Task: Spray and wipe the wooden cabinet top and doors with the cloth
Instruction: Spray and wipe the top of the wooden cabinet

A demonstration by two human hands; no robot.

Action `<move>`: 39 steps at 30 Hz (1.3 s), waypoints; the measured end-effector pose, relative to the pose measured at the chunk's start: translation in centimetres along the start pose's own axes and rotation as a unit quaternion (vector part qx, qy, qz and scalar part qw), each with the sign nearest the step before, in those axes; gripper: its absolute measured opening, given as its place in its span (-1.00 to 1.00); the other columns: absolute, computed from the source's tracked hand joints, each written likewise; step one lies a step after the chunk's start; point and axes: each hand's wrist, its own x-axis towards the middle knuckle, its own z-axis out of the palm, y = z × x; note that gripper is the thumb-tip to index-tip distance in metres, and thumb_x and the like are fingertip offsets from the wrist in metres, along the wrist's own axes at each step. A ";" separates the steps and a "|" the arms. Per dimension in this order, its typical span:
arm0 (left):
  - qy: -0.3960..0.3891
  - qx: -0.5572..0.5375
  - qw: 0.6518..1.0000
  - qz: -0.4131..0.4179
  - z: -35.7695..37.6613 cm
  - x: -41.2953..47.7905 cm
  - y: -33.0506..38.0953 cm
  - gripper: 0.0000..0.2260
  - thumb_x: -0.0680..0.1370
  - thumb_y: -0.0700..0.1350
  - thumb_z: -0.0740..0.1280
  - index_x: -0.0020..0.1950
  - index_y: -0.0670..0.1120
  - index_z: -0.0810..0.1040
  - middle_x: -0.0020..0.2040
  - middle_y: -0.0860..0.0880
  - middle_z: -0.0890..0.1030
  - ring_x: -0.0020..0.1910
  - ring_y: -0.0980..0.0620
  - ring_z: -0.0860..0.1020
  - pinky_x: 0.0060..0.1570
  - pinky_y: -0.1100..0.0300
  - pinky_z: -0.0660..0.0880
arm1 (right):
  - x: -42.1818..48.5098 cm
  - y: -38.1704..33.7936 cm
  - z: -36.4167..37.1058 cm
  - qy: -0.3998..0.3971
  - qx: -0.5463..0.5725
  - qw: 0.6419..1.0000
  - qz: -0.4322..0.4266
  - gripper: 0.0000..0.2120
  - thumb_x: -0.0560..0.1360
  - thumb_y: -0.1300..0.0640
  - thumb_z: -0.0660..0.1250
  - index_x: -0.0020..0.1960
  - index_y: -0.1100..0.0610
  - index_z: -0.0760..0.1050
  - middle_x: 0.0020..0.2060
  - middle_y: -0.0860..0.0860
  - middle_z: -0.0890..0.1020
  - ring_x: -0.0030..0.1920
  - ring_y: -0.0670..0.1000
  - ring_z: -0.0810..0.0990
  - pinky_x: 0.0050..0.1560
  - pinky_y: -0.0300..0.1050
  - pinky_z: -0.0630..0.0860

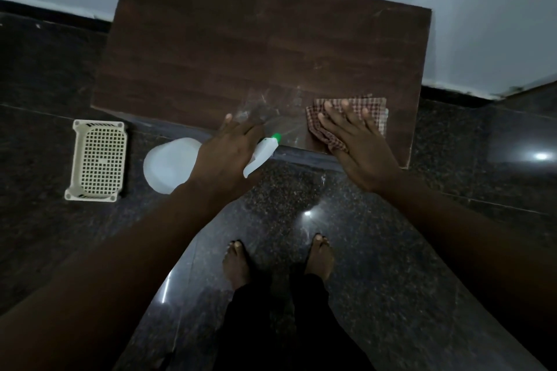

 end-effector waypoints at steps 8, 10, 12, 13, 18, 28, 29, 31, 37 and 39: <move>-0.041 -0.014 0.999 -0.023 0.5 -1.0 -1.0 -0.53 0.27 -0.21 0.54 0.15 -0.17 0.55 0.02 -0.18 0.61 0.09 -0.30 0.55 -0.18 0.01 0.50 | 0.6 -0.7 0.0 0.012 -0.010 1.000 0.016 -0.40 0.61 -0.09 -0.06 0.63 0.00 0.09 0.63 -0.09 0.04 0.64 0.01 -0.12 0.60 0.11 -0.21; -0.040 -0.020 0.999 -0.018 0.6 -1.2 -1.4 -0.54 0.28 -0.20 0.53 0.15 -0.15 0.54 0.04 -0.15 0.58 0.07 -0.24 0.54 -0.23 0.12 0.36 | 1.6 -0.8 -0.1 0.021 -0.010 0.999 0.025 -0.42 0.64 -0.06 -0.03 0.64 -0.01 0.06 0.64 -0.09 0.02 0.64 0.01 -0.13 0.60 0.11 -0.22; -0.035 -0.015 0.999 -0.013 0.7 -1.4 -1.8 -0.54 0.29 -0.19 0.52 0.17 -0.14 0.52 0.06 -0.13 0.57 0.08 -0.22 0.54 -0.21 0.11 0.39 | 3.2 -1.3 -0.2 0.032 -0.007 0.999 0.038 -0.43 0.65 -0.03 0.01 0.64 0.00 0.06 0.64 -0.08 0.02 0.64 0.03 -0.13 0.60 0.12 -0.22; -0.033 -0.015 0.999 -0.011 0.6 -1.6 -2.0 -0.53 0.30 -0.18 0.52 0.18 -0.15 0.52 0.08 -0.14 0.57 0.10 -0.24 0.54 -0.15 0.05 0.48 | 4.0 -1.7 -0.3 0.035 -0.008 0.998 0.047 -0.43 0.65 -0.03 0.02 0.64 0.01 0.06 0.64 -0.07 0.02 0.64 0.06 -0.12 0.60 0.14 -0.21; -0.045 -0.013 0.999 -0.016 0.3 -2.2 -3.2 -0.53 0.34 -0.16 0.49 0.22 -0.13 0.49 0.11 -0.13 0.56 0.19 -0.27 0.51 0.21 -0.18 0.51 | 4.1 -4.6 1.1 0.020 -0.047 0.999 0.014 -0.40 0.63 -0.09 -0.07 0.65 0.01 0.03 0.64 -0.02 0.01 0.64 0.11 -0.12 0.60 0.26 -0.13; -0.010 0.003 1.000 0.001 -0.4 -3.2 -4.7 -0.60 0.29 -0.23 0.51 0.10 -0.19 0.53 -0.02 -0.18 0.58 -0.01 -0.28 0.57 0.16 -0.16 0.50 | 5.1 -4.4 0.5 -0.003 -0.036 0.999 -0.003 -0.43 0.66 -0.10 -0.10 0.65 -0.02 0.02 0.64 -0.06 0.00 0.64 0.05 -0.13 0.61 0.23 -0.13; -0.012 0.000 1.000 -0.001 -0.4 -3.2 -4.8 -0.59 0.29 -0.22 0.52 0.10 -0.19 0.53 -0.01 -0.18 0.58 -0.01 -0.28 0.56 0.16 -0.15 0.50 | 5.9 -4.2 0.1 0.010 -0.031 0.999 0.027 -0.43 0.66 -0.10 -0.10 0.65 -0.02 0.03 0.64 -0.06 0.01 0.64 0.06 -0.11 0.60 0.23 -0.11; -0.013 0.000 1.000 -0.006 -0.3 -3.3 -5.0 -0.58 0.28 -0.22 0.53 0.11 -0.19 0.53 0.01 -0.19 0.58 0.01 -0.27 0.56 0.14 -0.14 0.50 | 6.8 -4.6 -0.1 0.027 -0.035 0.997 0.057 -0.40 0.62 -0.12 -0.11 0.64 -0.01 0.04 0.64 -0.05 0.01 0.64 0.08 -0.10 0.60 0.23 -0.12; -0.003 -0.004 1.000 -0.013 -0.1 -3.4 -5.5 -0.62 0.28 -0.25 0.50 0.06 -0.17 0.53 -0.05 -0.15 0.56 -0.06 -0.23 0.55 0.18 -0.10 0.48 | 3.5 -8.1 2.9 -0.022 -0.086 0.992 -0.085 -0.38 0.63 -0.04 0.00 0.65 0.04 0.00 0.64 0.01 -0.01 0.64 0.13 -0.15 0.59 0.26 -0.13; 0.000 -0.001 1.000 -0.016 -0.1 -3.4 -5.7 -0.63 0.30 -0.23 0.48 0.07 -0.17 0.53 -0.04 -0.14 0.55 -0.04 -0.22 0.55 0.25 -0.08 0.44 | 2.7 -8.1 3.4 -0.041 -0.113 0.983 -0.136 -0.35 0.58 0.00 0.06 0.65 0.04 0.02 0.64 0.01 0.02 0.64 0.13 -0.12 0.60 0.24 -0.10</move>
